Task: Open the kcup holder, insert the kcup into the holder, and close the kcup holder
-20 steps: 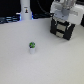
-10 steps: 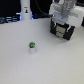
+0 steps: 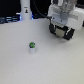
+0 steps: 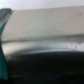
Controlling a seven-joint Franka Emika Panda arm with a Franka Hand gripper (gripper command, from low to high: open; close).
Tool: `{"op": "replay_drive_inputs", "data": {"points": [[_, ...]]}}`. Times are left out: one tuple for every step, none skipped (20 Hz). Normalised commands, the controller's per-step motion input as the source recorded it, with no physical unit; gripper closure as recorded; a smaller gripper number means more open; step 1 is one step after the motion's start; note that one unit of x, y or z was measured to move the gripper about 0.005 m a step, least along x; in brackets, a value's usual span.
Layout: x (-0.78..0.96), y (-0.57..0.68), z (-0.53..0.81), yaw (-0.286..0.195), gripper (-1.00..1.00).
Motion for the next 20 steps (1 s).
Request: {"op": "replay_drive_inputs", "data": {"points": [[0.93, -0.31, 0.23, -0.102, 1.0], [0.93, -0.31, 0.23, -0.101, 1.0], [0.93, -0.31, 0.23, -0.102, 1.0], [0.92, -0.31, 0.23, -0.103, 1.0], [0.92, -0.32, 0.23, -0.105, 1.0], [0.92, -0.32, 0.23, -0.105, 1.0], [0.92, -0.32, 0.23, -0.107, 1.0], [0.91, -0.33, 0.23, -0.111, 1.0], [0.9, -0.35, 0.22, -0.115, 1.0], [0.9, -0.37, 0.21, -0.115, 1.0], [0.89, -0.38, 0.19, -0.115, 1.0], [0.89, -0.38, 0.19, -0.116, 1.0], [0.89, -0.39, 0.19, -0.116, 1.0], [0.89, -0.39, 0.18, -0.117, 1.0], [0.89, -0.39, 0.19, -0.117, 1.0], [0.89, -0.38, 0.19, -0.117, 1.0], [0.9, -0.38, 0.2, -0.117, 1.0], [0.9, -0.37, 0.22, -0.115, 1.0], [0.9, -0.36, 0.23, -0.111, 1.0], [0.9, -0.36, 0.24, -0.109, 1.0]]}}
